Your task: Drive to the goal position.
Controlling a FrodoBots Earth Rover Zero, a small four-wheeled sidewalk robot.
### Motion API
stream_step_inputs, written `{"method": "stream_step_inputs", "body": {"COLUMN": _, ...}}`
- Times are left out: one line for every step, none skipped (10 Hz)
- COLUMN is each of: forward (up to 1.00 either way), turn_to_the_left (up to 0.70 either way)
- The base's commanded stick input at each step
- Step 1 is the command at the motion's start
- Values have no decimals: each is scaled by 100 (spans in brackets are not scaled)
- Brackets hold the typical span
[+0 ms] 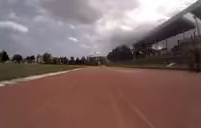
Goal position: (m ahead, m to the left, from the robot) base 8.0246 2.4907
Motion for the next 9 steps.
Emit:
{"method": "stream_step_inputs", "body": {"forward": 45, "turn_to_the_left": 0}}
{"method": "stream_step_inputs", "body": {"forward": 45, "turn_to_the_left": 0}}
{"method": "stream_step_inputs", "body": {"forward": 45, "turn_to_the_left": 0}}
{"method": "stream_step_inputs", "body": {"forward": 45, "turn_to_the_left": 0}}
{"method": "stream_step_inputs", "body": {"forward": 45, "turn_to_the_left": 0}}
{"method": "stream_step_inputs", "body": {"forward": 45, "turn_to_the_left": 0}}
{"method": "stream_step_inputs", "body": {"forward": 45, "turn_to_the_left": 0}}
{"method": "stream_step_inputs", "body": {"forward": 45, "turn_to_the_left": 0}}
{"method": "stream_step_inputs", "body": {"forward": 45, "turn_to_the_left": 0}}
